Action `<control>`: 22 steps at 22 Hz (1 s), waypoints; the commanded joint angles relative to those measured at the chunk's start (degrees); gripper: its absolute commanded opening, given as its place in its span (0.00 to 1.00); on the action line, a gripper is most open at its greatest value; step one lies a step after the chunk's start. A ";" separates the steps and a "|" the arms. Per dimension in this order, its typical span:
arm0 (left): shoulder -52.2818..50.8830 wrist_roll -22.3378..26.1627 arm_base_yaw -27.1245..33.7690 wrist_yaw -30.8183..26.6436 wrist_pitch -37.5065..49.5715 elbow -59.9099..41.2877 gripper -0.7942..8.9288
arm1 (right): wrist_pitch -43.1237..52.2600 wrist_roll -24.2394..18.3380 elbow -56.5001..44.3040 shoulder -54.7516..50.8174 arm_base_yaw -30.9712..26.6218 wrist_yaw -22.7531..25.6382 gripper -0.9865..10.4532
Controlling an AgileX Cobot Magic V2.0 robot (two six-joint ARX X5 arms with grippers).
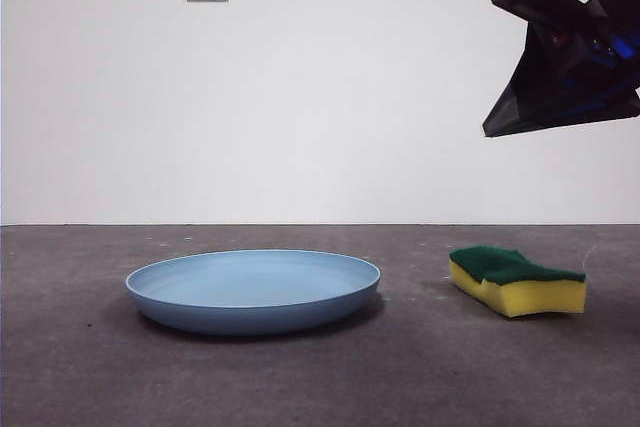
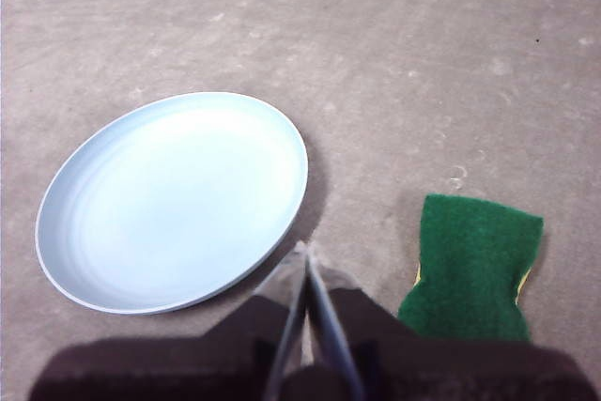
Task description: Pick up the plate,pick up the cloth,clean the plate with the cloth
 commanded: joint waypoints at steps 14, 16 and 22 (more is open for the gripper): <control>-0.13 0.04 0.15 -0.22 0.09 -0.74 0.08 | -10.58 -8.61 -3.04 -26.51 -22.01 -3.19 0.09; -0.13 0.04 0.15 -0.20 0.09 -0.74 0.08 | -9.97 -8.63 -5.81 -32.09 -28.41 -4.66 0.09; -0.13 0.04 0.15 -0.20 0.09 -0.74 0.08 | -9.88 -8.52 -14.60 -42.88 -34.47 -4.61 0.09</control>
